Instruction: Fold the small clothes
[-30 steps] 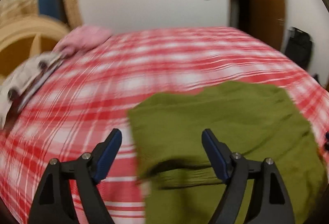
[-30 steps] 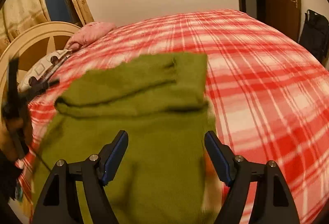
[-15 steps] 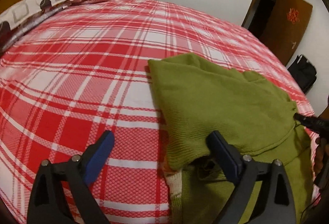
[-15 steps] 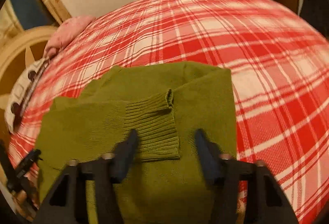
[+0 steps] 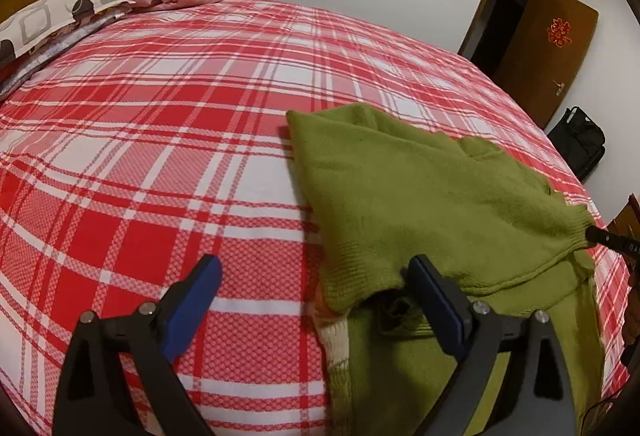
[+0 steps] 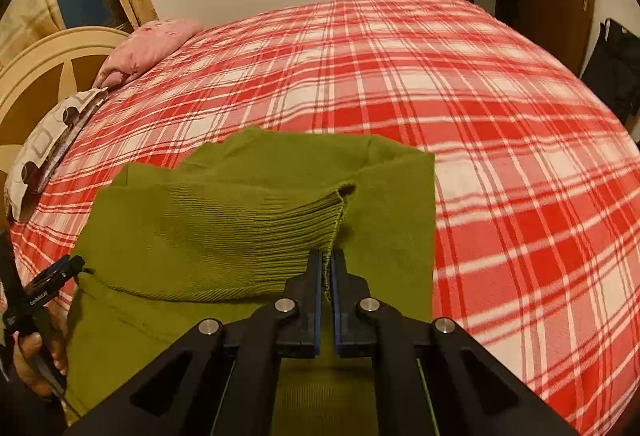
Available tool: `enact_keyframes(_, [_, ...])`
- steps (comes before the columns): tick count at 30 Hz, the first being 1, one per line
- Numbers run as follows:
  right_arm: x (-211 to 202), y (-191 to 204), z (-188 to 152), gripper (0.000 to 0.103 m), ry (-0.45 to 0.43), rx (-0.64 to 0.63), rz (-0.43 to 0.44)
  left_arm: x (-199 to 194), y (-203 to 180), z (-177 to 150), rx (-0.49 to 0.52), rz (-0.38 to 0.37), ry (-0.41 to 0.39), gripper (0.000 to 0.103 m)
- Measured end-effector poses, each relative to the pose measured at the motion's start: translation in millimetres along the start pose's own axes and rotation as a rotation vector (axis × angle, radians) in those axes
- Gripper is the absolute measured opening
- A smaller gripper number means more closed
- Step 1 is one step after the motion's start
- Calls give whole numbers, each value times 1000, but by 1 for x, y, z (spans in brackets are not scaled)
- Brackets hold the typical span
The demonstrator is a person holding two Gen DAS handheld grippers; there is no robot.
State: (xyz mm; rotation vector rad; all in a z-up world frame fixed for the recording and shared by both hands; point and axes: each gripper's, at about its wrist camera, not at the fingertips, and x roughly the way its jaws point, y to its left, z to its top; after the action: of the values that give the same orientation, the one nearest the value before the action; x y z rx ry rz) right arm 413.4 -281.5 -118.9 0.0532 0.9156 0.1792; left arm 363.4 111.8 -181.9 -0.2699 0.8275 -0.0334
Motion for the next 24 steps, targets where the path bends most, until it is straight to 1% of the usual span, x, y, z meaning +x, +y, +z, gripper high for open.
enact_keyframes(3, [7, -4, -9, 3, 22, -12, -46, 1, 0, 0, 0, -15, 6, 101])
enact_keyframes(6, [30, -11, -17, 3, 78, -25, -102, 3, -4, 0, 19, -2, 12, 102])
enact_keyframes(8, [25, -14, -17, 4, 51, -14, -112, 3, -6, 0, 32, 13, 12, 102])
enact_keyframes(9, [23, -13, -16, 5, 47, -20, -144, 4, -7, -1, 34, 18, 14, 102])
enact_keyframes(10, [19, -9, -15, 11, 40, -39, -195, 4, -7, -1, 37, 26, 17, 102])
enact_keyframes(11, [15, -5, -14, 18, 28, -55, -222, 5, -7, -1, 40, 30, 17, 102])
enact_keyframes(12, [8, 2, -12, 39, 8, -71, -232, 5, -8, -1, 45, 35, 18, 102])
enact_keyframes(13, [2, 11, -10, 60, -15, -87, -211, 5, -8, -1, 46, 37, 19, 102])
enact_keyframes(14, [-5, 24, -8, 65, -41, -109, -169, 5, -8, -1, 46, 38, 20, 102])
enact_keyframes(17, [-12, 59, -5, 66, -78, -171, -92, 5, -8, -1, 51, 46, 23, 102])
enact_keyframes(19, [-2, 82, -4, 66, -51, -191, -32, 6, -8, -1, 51, 48, 24, 102])
enact_keyframes(21, [13, 96, -5, 66, -21, -187, 14, 6, -9, -2, 50, 50, 25, 102])
enact_keyframes(24, [35, 108, -11, 66, 17, -189, 23, 6, -9, -2, 54, 54, 27, 103])
